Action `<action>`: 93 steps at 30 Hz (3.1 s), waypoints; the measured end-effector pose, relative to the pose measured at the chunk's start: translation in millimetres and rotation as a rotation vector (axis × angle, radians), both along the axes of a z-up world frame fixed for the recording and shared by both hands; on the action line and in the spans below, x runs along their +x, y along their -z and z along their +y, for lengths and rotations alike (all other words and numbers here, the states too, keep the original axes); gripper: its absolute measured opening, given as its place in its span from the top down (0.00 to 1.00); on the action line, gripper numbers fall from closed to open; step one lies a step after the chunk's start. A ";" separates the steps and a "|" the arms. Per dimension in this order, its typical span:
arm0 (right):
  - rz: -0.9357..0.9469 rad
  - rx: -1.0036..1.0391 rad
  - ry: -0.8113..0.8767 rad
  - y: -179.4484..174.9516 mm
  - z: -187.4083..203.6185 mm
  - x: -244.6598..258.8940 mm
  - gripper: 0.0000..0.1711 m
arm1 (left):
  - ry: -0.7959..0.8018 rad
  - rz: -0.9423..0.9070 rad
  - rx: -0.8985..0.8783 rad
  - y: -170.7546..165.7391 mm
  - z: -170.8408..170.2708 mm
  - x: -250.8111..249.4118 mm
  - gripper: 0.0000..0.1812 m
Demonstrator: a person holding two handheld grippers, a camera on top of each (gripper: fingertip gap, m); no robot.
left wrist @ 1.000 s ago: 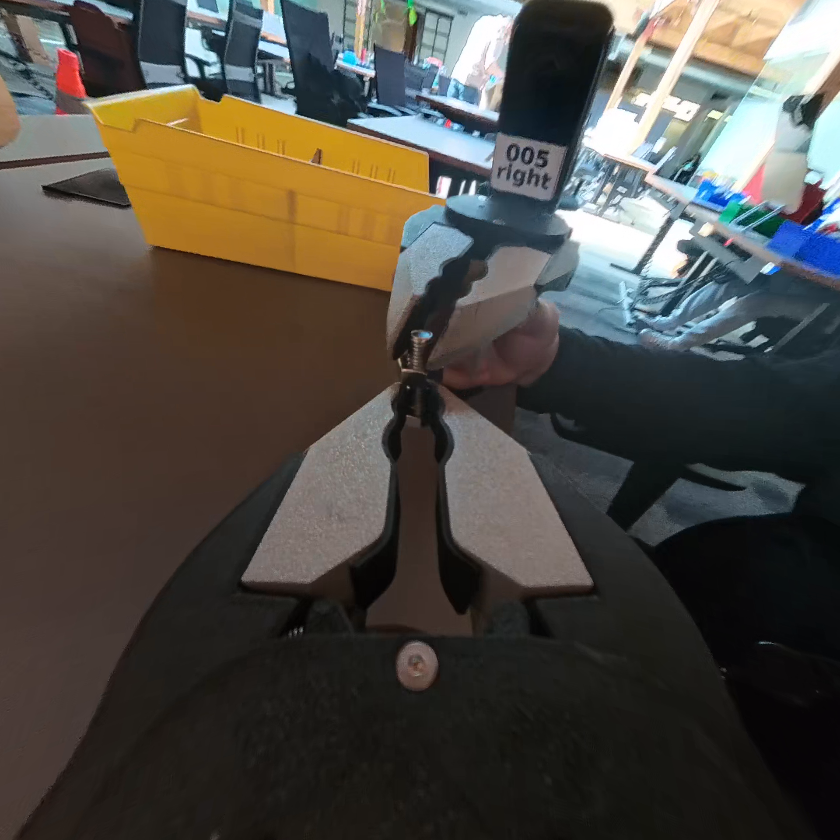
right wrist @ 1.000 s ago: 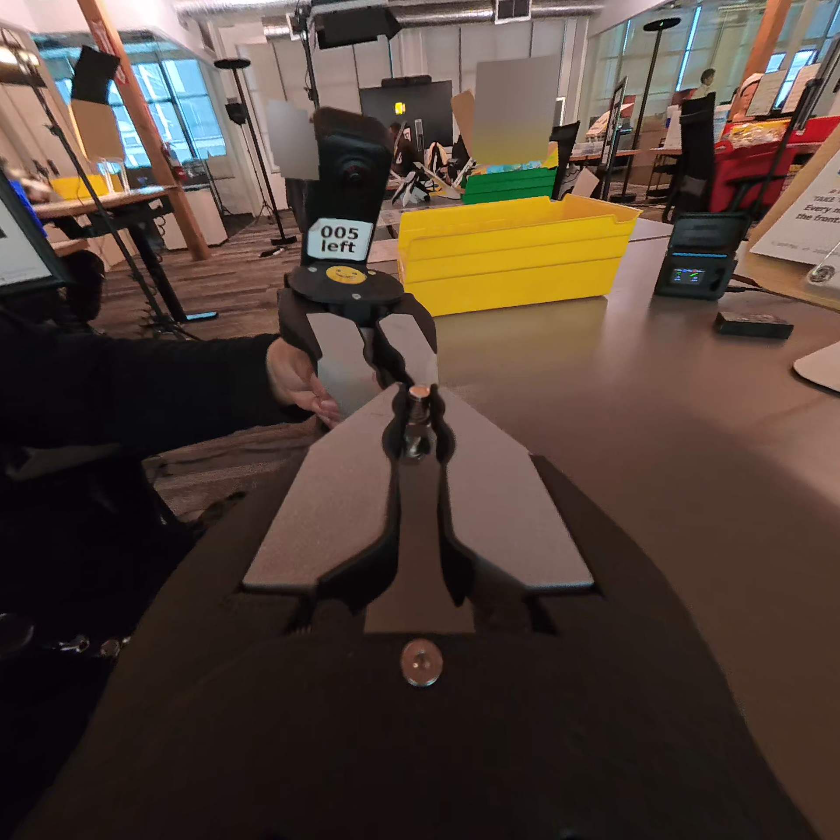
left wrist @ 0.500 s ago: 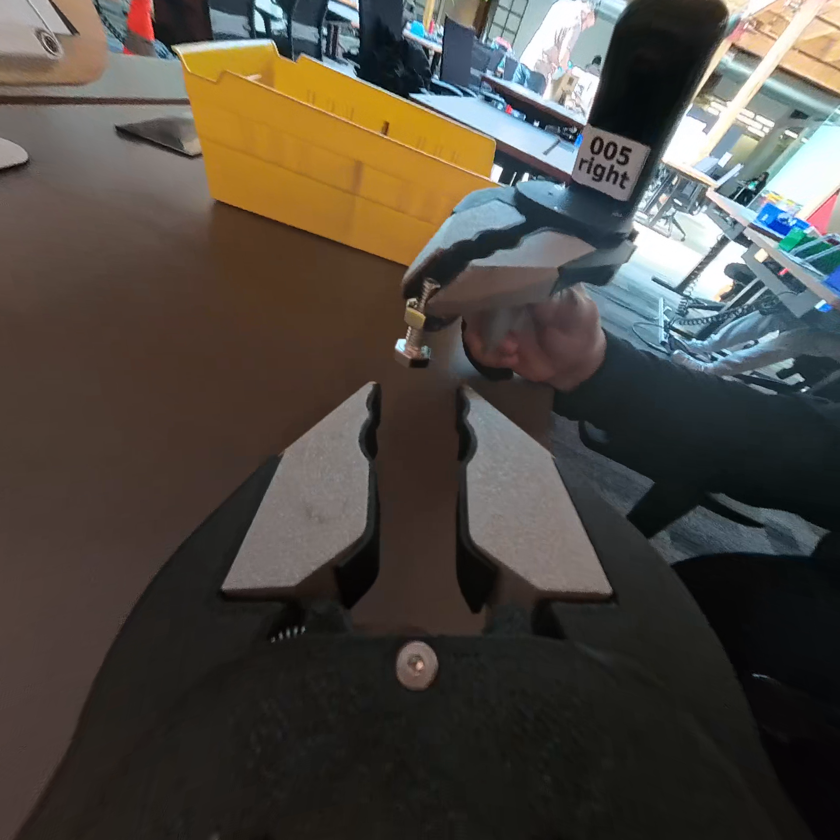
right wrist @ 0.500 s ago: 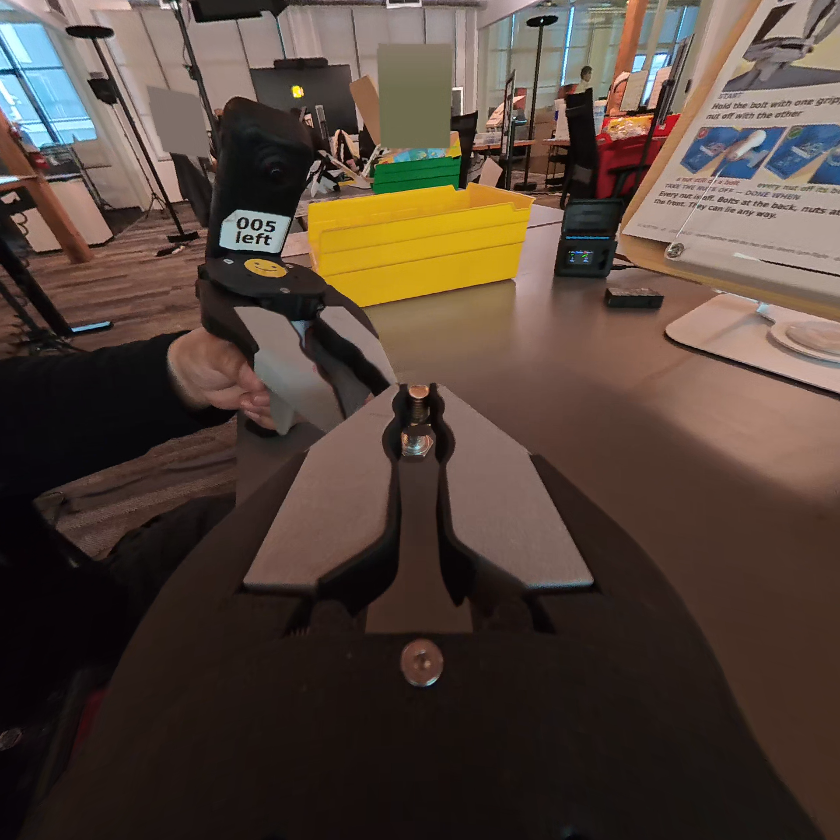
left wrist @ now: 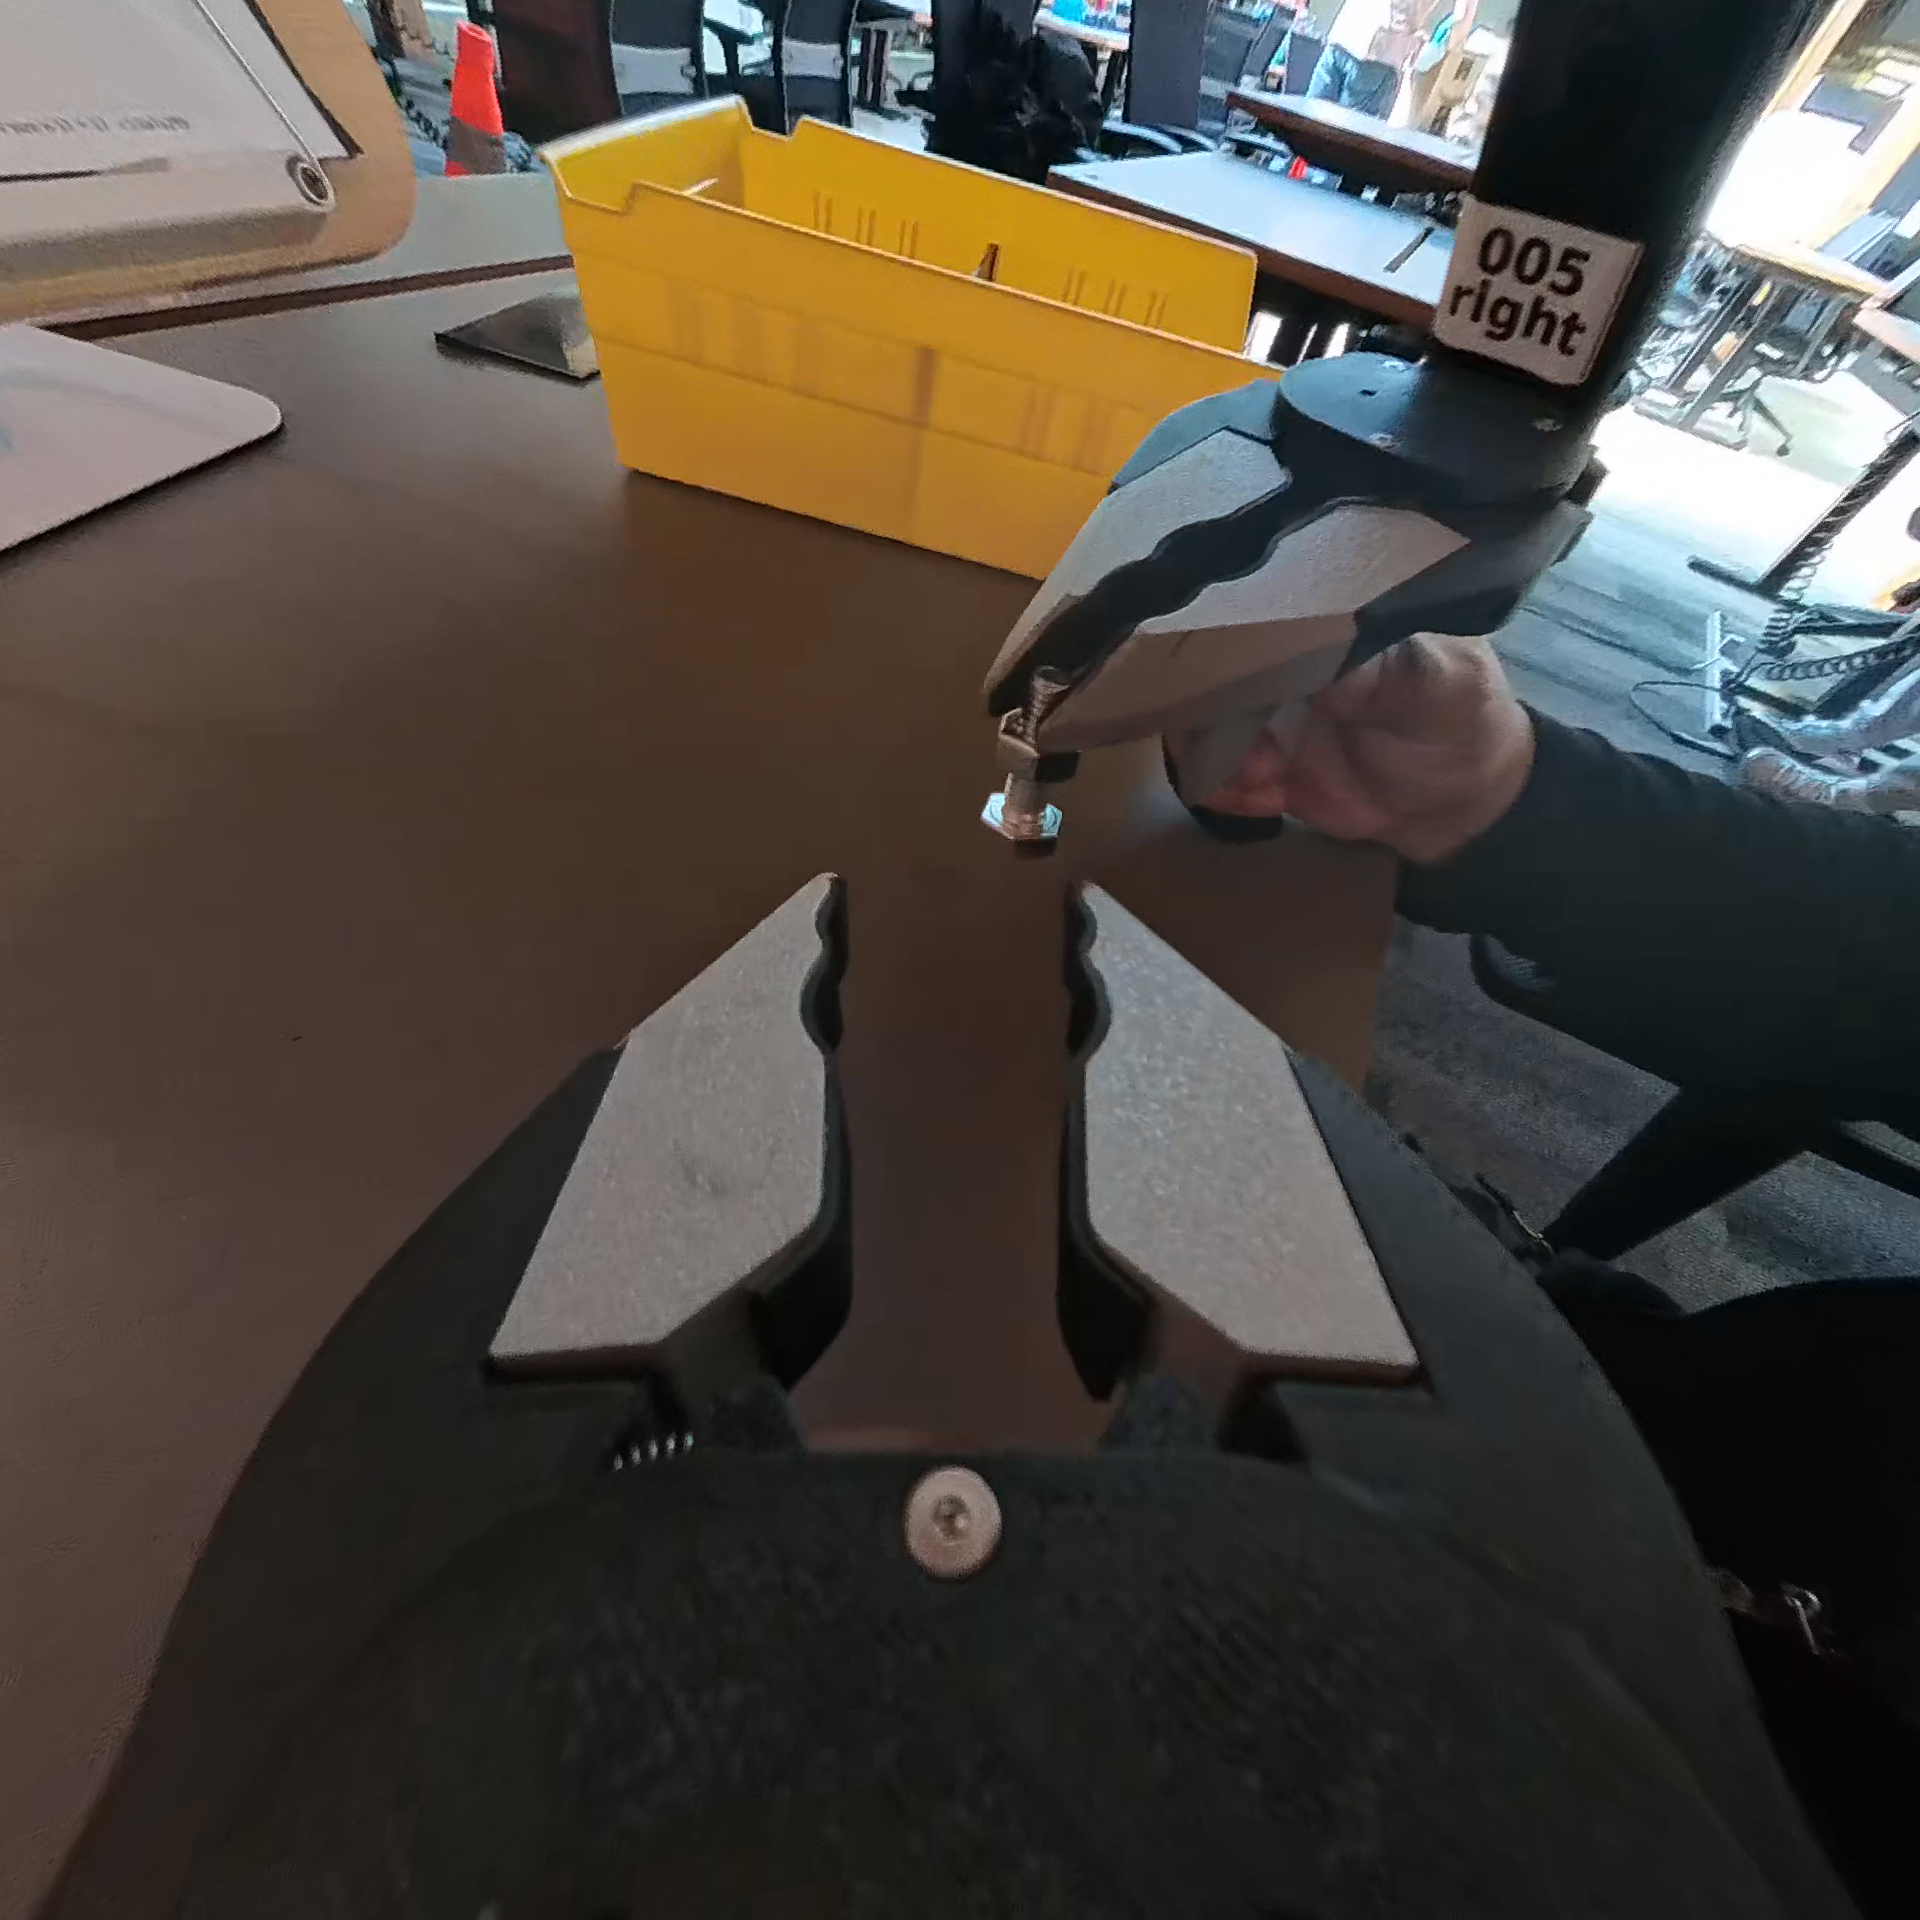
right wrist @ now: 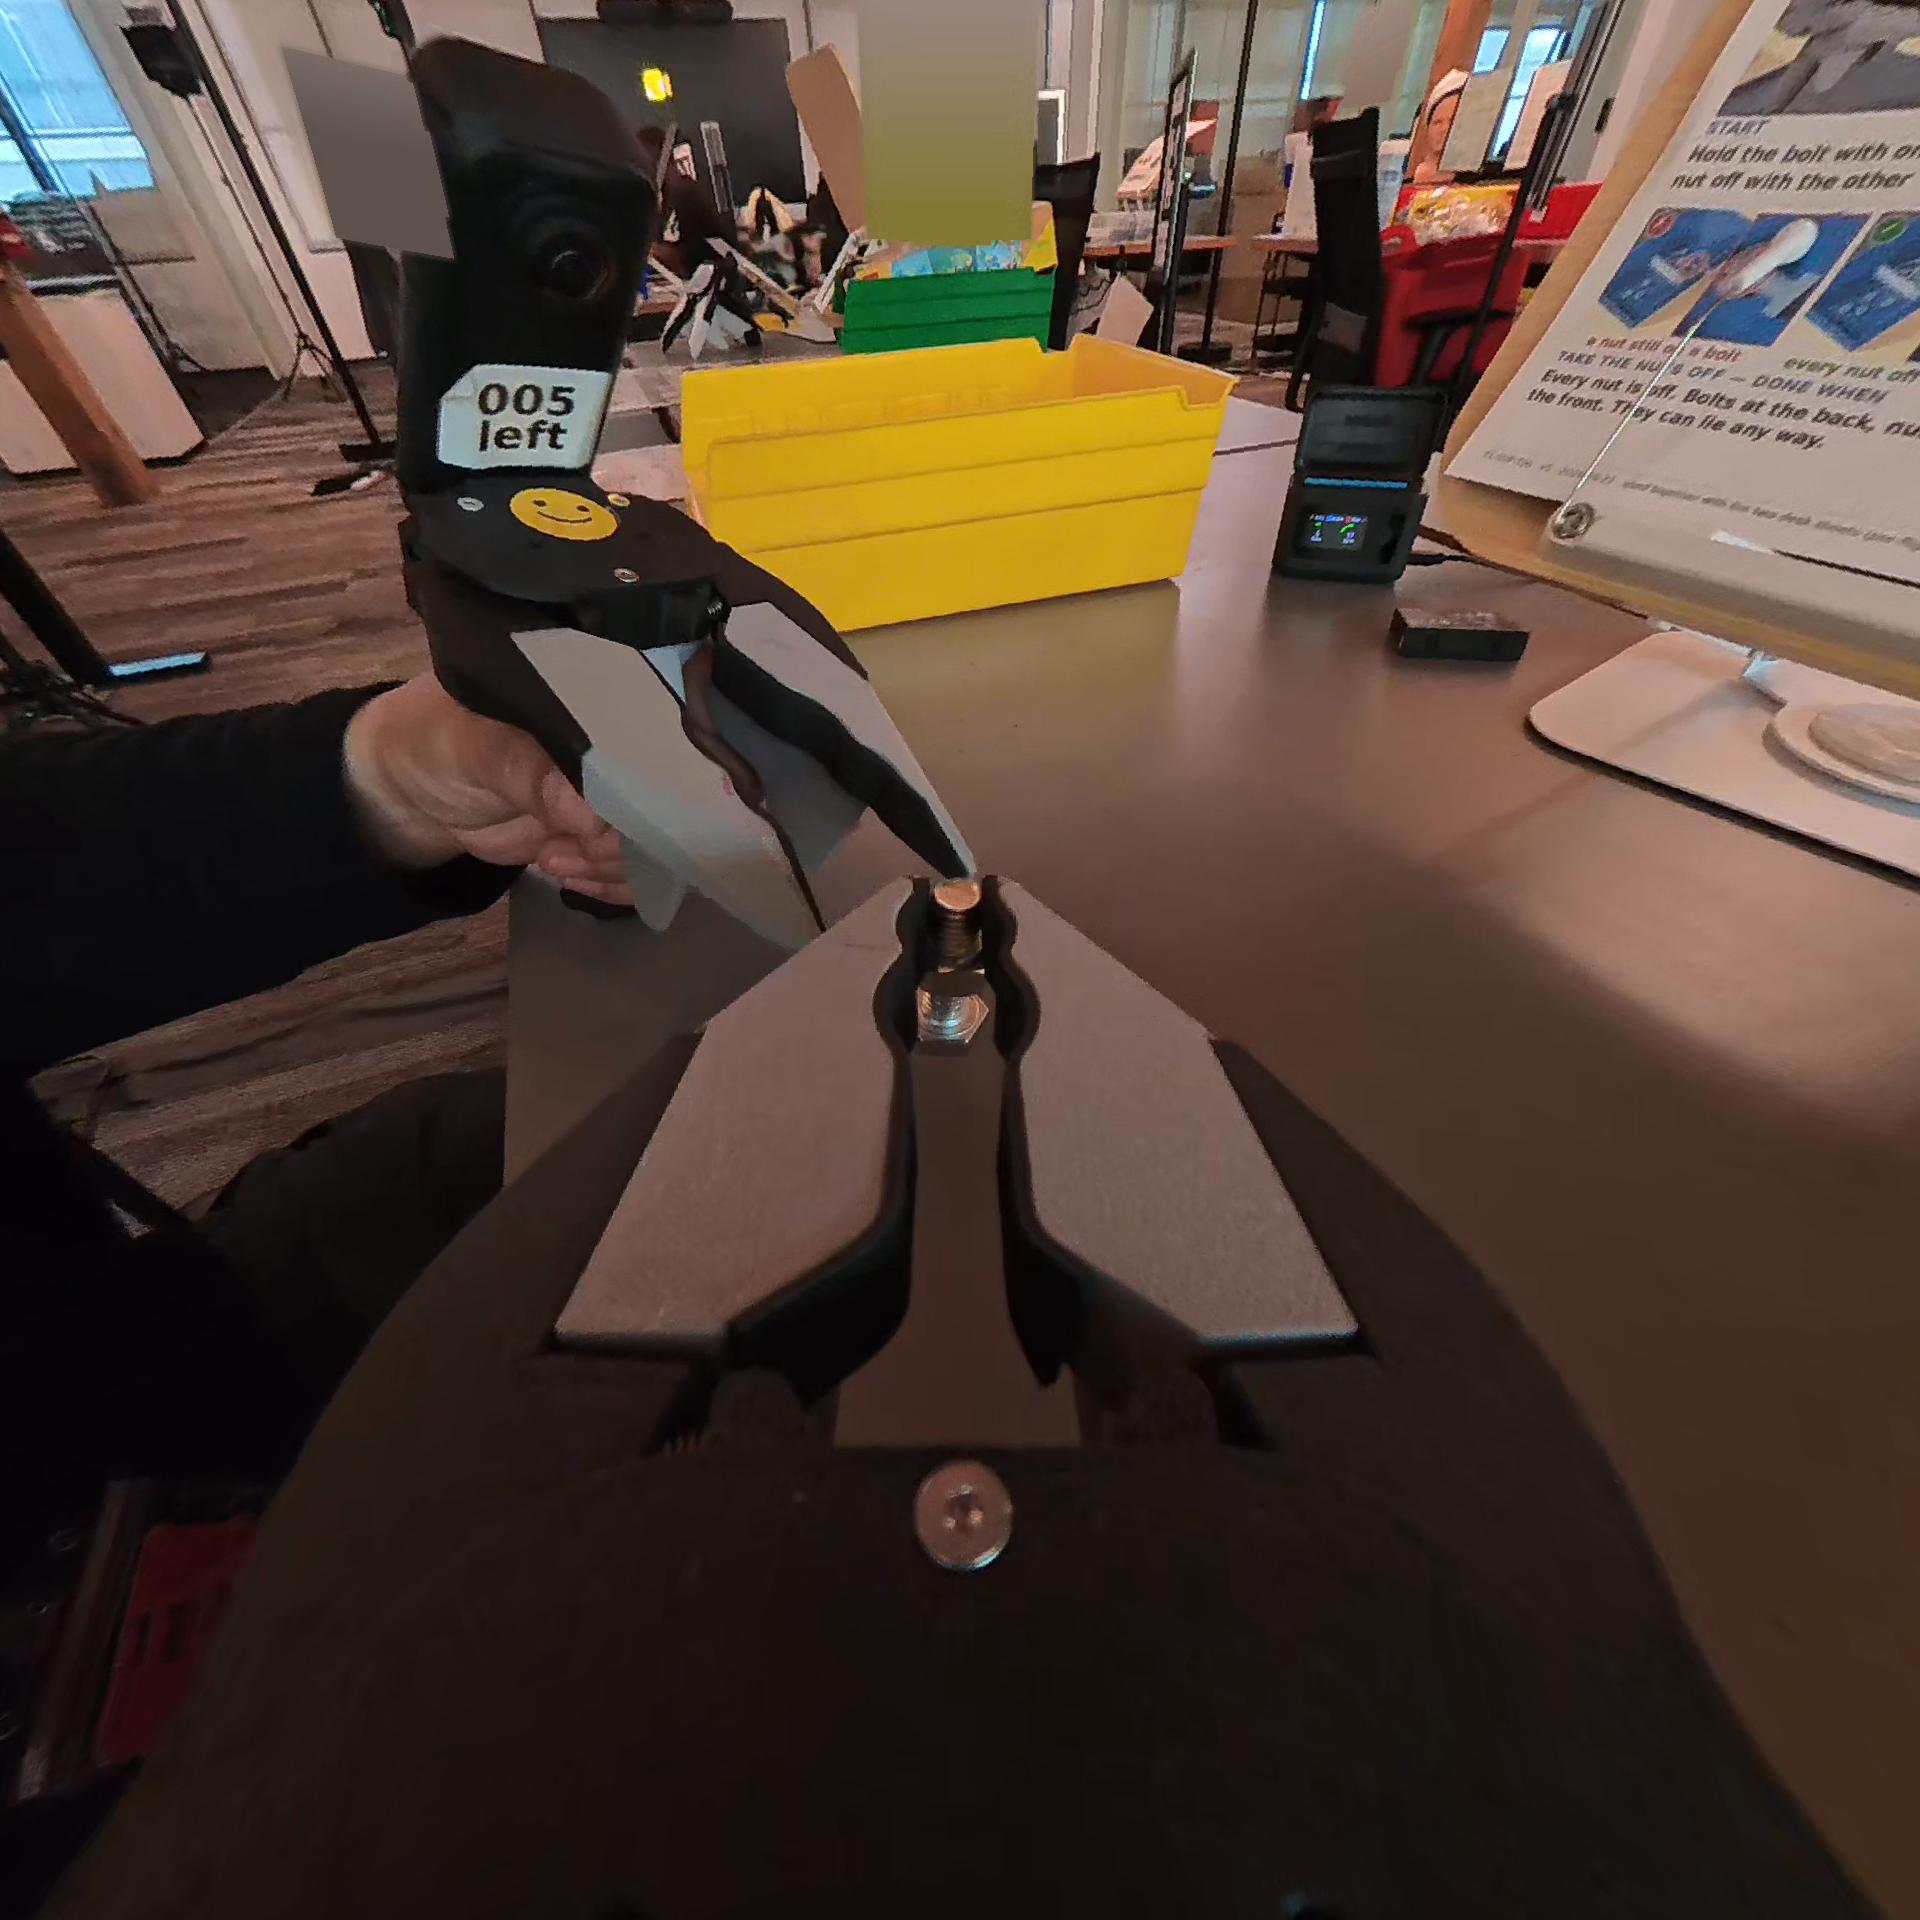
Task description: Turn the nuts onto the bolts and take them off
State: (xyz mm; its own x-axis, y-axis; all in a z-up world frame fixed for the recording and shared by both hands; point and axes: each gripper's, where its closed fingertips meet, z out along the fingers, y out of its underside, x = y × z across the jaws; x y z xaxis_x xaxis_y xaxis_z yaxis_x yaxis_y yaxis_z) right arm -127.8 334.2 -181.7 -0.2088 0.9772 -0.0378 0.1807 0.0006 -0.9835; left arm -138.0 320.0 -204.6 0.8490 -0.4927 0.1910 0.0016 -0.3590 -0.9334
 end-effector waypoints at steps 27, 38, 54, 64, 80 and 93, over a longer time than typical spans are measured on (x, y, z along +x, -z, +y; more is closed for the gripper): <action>0.089 0.026 -0.113 -14.1 -28.4 6.3 0.96 | 0.208 -0.013 -0.014 1.1 -6.9 44.5 0.83; 0.109 -0.010 -0.116 -18.4 -25.7 8.7 0.96 | 0.182 0.002 0.017 -1.6 -6.7 42.1 0.87; 0.145 -0.076 -0.154 -26.7 -34.0 8.0 0.97 | 0.200 -0.080 0.059 -13.2 -7.4 44.7 0.91; 0.118 -0.033 -0.129 -18.8 -33.8 4.8 0.84 | 0.114 0.008 0.096 -11.2 -1.9 39.1 0.91; 0.092 0.004 -0.043 -14.2 -19.1 3.2 0.80 | 0.081 0.057 0.127 -11.5 0.0 35.0 0.91; 0.090 -0.040 -0.007 -14.8 -8.7 3.1 0.74 | 0.038 0.060 0.154 -15.1 2.2 30.2 0.91</action>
